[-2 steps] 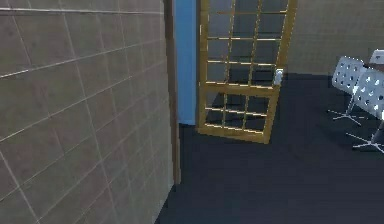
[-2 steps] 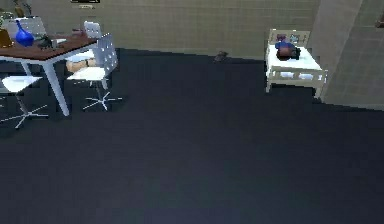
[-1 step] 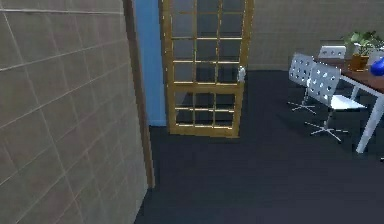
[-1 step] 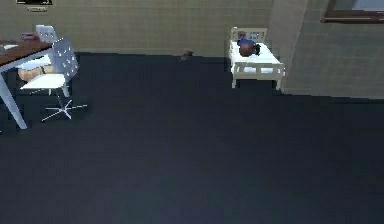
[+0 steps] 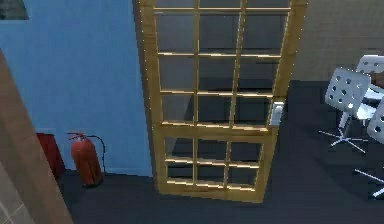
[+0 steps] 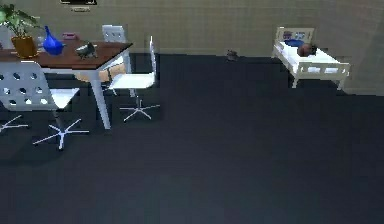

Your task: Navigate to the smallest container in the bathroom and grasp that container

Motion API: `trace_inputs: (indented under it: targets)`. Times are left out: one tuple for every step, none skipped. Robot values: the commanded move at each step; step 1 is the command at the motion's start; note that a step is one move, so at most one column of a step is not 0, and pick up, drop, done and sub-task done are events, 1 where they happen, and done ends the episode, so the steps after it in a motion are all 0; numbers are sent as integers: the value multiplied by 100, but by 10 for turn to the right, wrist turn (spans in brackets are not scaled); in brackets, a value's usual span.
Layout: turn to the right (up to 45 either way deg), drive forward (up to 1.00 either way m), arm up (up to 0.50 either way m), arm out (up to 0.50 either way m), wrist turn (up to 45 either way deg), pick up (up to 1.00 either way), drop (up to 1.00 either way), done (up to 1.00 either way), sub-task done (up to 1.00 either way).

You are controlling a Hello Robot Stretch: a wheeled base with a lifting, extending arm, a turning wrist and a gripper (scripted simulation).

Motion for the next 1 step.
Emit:
trace_inputs:
  targets:
    - [30, 0, 0, 0, 0, 0, 0, 0, 0]
